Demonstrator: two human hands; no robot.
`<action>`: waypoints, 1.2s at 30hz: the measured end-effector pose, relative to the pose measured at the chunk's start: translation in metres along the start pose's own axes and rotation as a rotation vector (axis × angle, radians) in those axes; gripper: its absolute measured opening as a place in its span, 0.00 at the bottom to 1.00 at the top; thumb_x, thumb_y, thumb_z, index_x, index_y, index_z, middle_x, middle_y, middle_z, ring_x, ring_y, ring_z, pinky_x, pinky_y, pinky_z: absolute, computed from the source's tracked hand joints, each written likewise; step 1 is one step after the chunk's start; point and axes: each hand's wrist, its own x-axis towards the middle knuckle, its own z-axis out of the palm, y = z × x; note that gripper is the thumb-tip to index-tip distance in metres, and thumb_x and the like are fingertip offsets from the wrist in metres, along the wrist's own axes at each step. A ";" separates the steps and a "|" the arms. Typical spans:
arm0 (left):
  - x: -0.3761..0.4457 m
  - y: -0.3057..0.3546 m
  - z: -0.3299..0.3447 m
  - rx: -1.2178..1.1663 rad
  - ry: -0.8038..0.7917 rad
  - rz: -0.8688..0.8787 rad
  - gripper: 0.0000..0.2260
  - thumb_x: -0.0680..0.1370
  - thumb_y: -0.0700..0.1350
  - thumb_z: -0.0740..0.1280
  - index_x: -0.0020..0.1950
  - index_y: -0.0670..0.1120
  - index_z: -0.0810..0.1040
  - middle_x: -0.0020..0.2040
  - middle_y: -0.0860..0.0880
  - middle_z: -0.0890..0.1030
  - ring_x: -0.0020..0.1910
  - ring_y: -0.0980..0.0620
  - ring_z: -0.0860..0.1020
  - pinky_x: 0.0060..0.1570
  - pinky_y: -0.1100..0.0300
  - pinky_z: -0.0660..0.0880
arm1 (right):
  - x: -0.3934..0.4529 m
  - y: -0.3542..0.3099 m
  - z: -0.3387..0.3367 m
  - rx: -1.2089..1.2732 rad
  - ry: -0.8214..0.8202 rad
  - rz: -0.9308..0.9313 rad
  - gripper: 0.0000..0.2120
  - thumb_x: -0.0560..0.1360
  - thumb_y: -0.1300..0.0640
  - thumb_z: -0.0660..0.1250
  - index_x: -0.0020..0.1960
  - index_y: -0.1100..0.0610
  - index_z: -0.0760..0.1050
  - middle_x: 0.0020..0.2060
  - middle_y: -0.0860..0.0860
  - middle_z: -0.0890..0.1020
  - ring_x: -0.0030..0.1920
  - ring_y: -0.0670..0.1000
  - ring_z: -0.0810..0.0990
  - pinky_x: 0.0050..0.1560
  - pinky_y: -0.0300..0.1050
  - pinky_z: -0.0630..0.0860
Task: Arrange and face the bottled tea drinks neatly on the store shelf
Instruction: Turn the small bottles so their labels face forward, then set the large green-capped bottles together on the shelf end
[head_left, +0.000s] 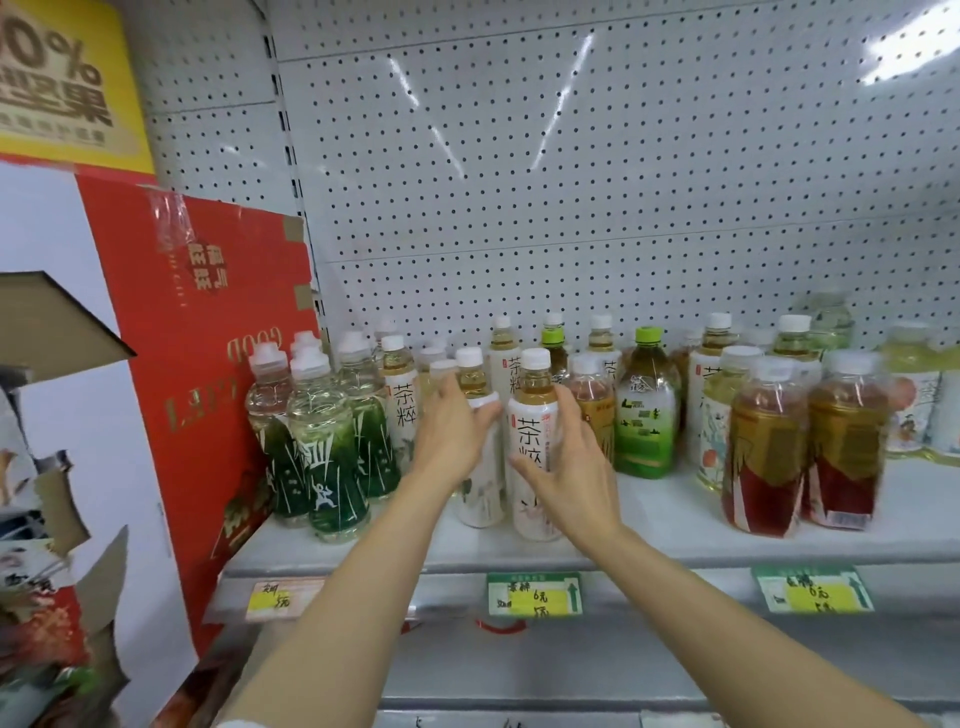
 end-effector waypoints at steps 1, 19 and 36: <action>0.001 0.002 0.003 0.000 0.000 -0.003 0.31 0.78 0.58 0.66 0.74 0.44 0.61 0.69 0.45 0.71 0.64 0.43 0.75 0.60 0.43 0.75 | 0.000 0.001 0.000 -0.001 0.001 -0.004 0.46 0.72 0.44 0.73 0.79 0.47 0.47 0.69 0.54 0.73 0.65 0.54 0.73 0.57 0.50 0.76; 0.069 0.079 -0.043 0.195 0.127 0.235 0.19 0.80 0.52 0.65 0.70 0.48 0.74 0.68 0.44 0.74 0.67 0.43 0.71 0.63 0.49 0.70 | 0.049 0.046 -0.092 -0.317 0.154 -0.388 0.08 0.74 0.55 0.73 0.52 0.56 0.81 0.47 0.52 0.83 0.48 0.55 0.81 0.35 0.49 0.79; 0.177 0.117 0.046 0.555 -0.644 0.287 0.20 0.75 0.59 0.71 0.42 0.41 0.79 0.36 0.46 0.83 0.32 0.49 0.80 0.35 0.61 0.75 | 0.185 0.063 -0.116 -0.493 -0.396 0.274 0.25 0.76 0.57 0.71 0.70 0.59 0.68 0.60 0.58 0.78 0.56 0.58 0.78 0.53 0.49 0.77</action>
